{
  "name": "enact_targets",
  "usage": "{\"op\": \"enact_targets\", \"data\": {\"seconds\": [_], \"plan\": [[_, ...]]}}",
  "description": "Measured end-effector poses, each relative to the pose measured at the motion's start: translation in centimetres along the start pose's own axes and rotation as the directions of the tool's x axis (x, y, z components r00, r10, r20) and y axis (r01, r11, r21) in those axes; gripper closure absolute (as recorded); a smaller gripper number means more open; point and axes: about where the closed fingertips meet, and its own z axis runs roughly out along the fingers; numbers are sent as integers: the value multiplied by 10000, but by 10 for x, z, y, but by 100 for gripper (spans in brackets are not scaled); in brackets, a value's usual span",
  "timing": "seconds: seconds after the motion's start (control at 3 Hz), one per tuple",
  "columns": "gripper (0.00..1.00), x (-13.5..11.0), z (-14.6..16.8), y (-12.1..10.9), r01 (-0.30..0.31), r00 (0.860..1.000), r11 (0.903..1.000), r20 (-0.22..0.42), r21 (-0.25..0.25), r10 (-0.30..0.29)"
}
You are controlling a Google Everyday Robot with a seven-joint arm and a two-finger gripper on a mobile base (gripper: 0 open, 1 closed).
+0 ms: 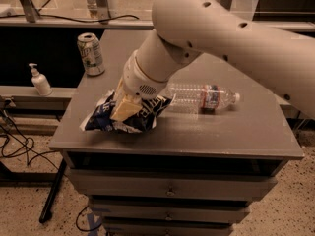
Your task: Pick blue chip bag
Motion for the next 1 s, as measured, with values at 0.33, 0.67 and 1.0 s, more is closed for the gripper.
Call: {"op": "enact_targets", "data": {"seconds": [0.33, 0.67, 1.0], "plan": [[100, -12, -30, -19, -328, 9991, 9988, 287, 376, 317], [100, -29, -77, -46, -564, 9951, 9914, 879, 1177, 462], [100, -29, -77, -46, -563, 9951, 9914, 879, 1177, 461]]}}
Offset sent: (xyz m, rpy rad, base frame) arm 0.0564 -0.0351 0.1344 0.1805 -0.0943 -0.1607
